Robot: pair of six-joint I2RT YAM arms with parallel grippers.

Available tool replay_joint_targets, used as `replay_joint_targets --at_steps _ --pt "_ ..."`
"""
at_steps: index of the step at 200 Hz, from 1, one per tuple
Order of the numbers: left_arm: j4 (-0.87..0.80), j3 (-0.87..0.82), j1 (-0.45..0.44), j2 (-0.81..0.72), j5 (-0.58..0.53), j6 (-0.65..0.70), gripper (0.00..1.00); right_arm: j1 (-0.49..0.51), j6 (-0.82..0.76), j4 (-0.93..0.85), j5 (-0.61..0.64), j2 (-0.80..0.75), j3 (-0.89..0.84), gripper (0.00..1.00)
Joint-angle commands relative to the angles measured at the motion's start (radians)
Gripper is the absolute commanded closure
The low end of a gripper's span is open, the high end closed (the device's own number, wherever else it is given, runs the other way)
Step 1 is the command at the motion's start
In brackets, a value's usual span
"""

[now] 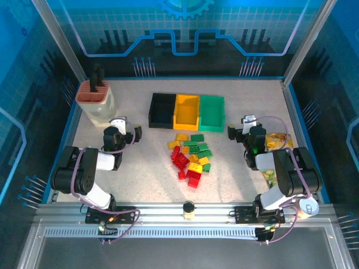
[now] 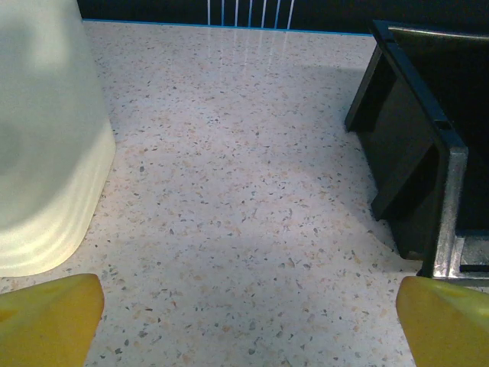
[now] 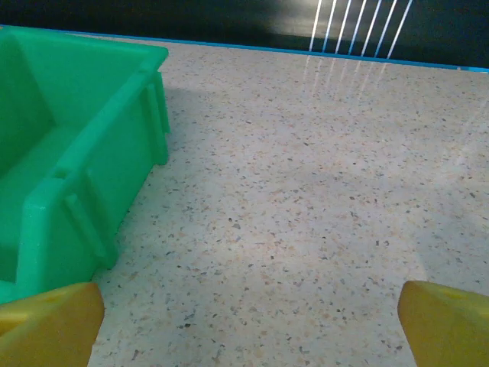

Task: Sort the legos into containers by color
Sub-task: Move the container to the center of the table.

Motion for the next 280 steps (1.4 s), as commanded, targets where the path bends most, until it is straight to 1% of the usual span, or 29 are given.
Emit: replay_joint_targets --at_steps 1,240,248,253,263,272,280 --pt "0.004 0.020 0.010 -0.019 0.022 -0.001 0.01 -0.006 -0.030 -0.015 -0.057 -0.009 0.024 0.00" --pt "-0.003 0.024 0.016 -0.019 0.030 -0.004 0.01 -0.012 -0.026 -0.020 -0.070 -0.008 0.027 0.00" --pt "-0.002 0.022 0.012 -0.020 0.014 0.003 0.01 -0.016 -0.023 -0.020 -0.074 -0.010 0.028 0.00" --pt "0.002 0.019 -0.001 -0.022 -0.027 0.007 0.01 -0.013 -0.027 -0.013 -0.064 -0.010 0.024 0.00" --pt "-0.007 0.016 -0.018 -0.055 -0.086 0.008 0.01 0.022 -0.043 -0.008 0.016 -0.040 0.014 0.00" --pt "-0.092 0.031 -0.043 -0.127 -0.155 0.018 0.01 0.062 -0.073 -0.072 0.078 -0.117 0.017 0.00" --pt "-0.193 0.060 -0.073 -0.201 -0.214 0.035 0.01 0.093 -0.107 -0.173 0.087 -0.200 0.039 0.00"
